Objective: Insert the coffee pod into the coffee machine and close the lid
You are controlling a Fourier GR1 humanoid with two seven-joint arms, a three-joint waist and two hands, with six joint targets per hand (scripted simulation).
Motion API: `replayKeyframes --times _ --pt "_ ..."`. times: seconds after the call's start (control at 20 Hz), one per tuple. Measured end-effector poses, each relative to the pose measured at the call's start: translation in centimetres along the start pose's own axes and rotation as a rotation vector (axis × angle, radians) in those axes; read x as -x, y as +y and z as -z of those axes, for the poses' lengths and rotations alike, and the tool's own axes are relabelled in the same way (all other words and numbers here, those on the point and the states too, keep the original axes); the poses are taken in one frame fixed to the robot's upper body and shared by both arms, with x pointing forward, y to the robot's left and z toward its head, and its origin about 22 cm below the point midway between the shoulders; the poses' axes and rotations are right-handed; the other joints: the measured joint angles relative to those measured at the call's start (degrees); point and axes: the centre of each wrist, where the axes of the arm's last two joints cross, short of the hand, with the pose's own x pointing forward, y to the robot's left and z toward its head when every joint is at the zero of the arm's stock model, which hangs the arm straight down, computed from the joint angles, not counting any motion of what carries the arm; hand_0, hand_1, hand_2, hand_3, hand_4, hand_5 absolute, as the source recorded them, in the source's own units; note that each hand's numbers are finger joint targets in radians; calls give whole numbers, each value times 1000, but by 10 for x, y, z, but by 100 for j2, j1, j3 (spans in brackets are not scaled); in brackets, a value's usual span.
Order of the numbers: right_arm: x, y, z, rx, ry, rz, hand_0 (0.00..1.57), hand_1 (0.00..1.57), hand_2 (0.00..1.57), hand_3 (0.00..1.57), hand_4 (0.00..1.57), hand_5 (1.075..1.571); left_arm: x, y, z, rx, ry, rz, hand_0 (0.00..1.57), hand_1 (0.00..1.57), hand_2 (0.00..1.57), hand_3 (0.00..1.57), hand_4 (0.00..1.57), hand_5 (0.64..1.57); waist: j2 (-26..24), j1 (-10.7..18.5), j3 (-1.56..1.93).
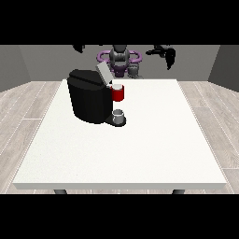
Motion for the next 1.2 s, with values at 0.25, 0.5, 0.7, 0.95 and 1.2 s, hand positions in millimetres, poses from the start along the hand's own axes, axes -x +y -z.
replayKeyframes --times 0.25,0.5,0.7,0.95,1.2 --pt "-3 12 9 -38 -31 -5 0 0 0 0 0 1571 -7 0 -12 -13 -34 -10 0 0 0 0 0 1571 267 32 2" --pt "3 4 14 -51 -19 21 0 0 0 0 0 1571 -19 -1 -23 -32 -49 -34 0 0 0 0 0 1571 413 77 1" --pt "-3 6 29 -52 -20 30 0 0 0 0 0 1571 -24 -1 -32 -30 -89 -27 0 0 0 0 0 1571 716 121 2" --pt "-8 3 45 -55 -44 33 0 0 0 0 0 1571 -39 4 -37 -45 -106 -7 0 0 0 0 0 1571 1017 77 1" --pt "-13 16 57 -80 -44 20 0 0 0 0 0 1571 -41 9 -47 -72 -127 13 0 0 0 0 0 1571 1162 3 3"
